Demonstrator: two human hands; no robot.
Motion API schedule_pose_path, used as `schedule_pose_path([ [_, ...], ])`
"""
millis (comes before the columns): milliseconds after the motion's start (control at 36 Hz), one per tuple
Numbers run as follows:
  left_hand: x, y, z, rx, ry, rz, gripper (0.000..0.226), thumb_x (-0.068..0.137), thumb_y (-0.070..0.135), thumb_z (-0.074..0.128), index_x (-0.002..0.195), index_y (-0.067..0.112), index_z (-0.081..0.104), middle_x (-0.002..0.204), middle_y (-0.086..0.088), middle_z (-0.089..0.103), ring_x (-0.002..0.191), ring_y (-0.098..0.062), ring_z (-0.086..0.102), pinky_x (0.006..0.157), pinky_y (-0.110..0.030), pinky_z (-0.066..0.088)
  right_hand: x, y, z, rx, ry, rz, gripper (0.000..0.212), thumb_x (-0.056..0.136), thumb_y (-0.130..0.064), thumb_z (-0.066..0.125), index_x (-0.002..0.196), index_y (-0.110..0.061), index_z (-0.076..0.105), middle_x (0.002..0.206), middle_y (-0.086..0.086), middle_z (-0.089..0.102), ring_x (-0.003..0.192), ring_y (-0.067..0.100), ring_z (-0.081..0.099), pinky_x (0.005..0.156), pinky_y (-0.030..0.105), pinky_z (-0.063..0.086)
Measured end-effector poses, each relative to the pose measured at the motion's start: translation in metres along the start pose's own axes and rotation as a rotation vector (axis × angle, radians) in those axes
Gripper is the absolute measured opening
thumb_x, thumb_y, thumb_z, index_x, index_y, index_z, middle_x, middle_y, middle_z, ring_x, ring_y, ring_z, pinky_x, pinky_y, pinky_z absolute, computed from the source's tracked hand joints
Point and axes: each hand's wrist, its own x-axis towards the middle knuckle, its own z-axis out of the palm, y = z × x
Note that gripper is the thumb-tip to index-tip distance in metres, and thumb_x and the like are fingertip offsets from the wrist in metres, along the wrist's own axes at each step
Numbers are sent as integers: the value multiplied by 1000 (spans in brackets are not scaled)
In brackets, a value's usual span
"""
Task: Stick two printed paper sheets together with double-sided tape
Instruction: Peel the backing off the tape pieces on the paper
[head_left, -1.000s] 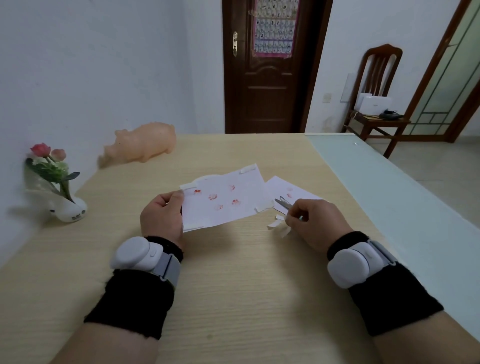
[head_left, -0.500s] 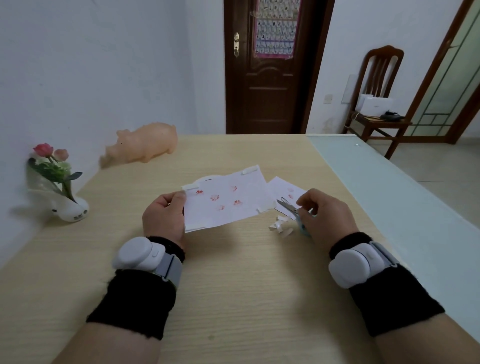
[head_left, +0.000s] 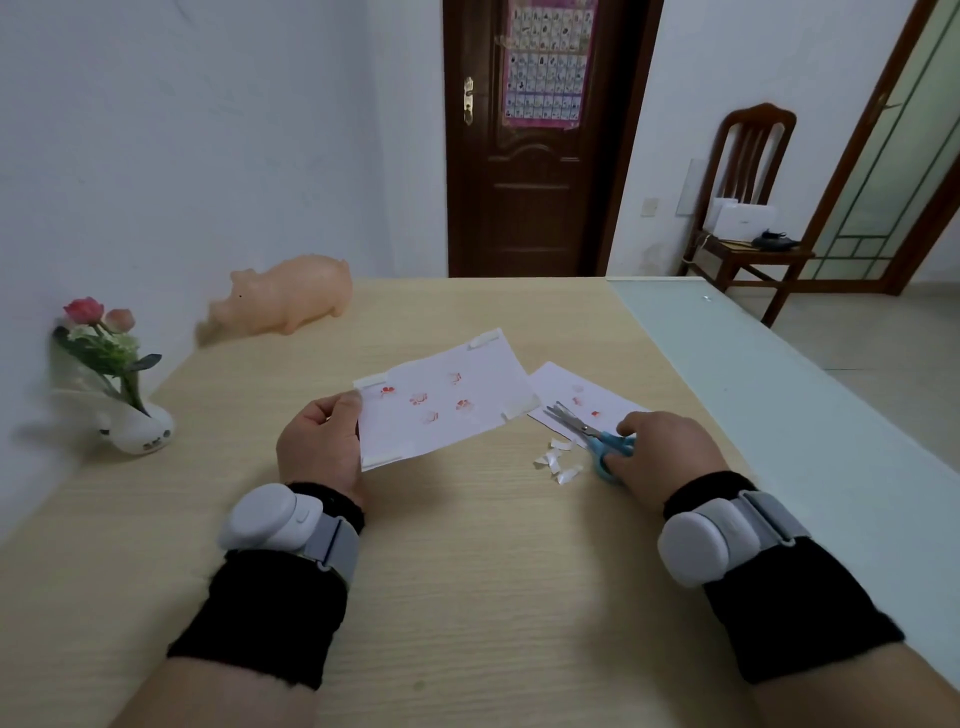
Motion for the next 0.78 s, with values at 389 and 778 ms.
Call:
schedule_pose_path([
  [389, -1, 0, -1, -115, -5, -35, 11, 73, 28, 66, 65, 20, 67, 77, -4, 69, 73, -27, 62, 80, -50, 52, 2, 3, 6, 147, 118, 49, 30, 91, -28, 54, 116, -13, 61, 113, 7, 63, 101, 26, 57, 82, 30, 44],
  [778, 4, -1, -1, -153, 20, -53, 10, 60, 40, 64, 57, 31, 68, 72, 0, 66, 72, -23, 59, 73, -41, 49, -34, -67, 10, 155, 33, -255, 25, 88, -33, 51, 104, -19, 65, 99, 3, 66, 94, 22, 59, 75, 28, 43],
])
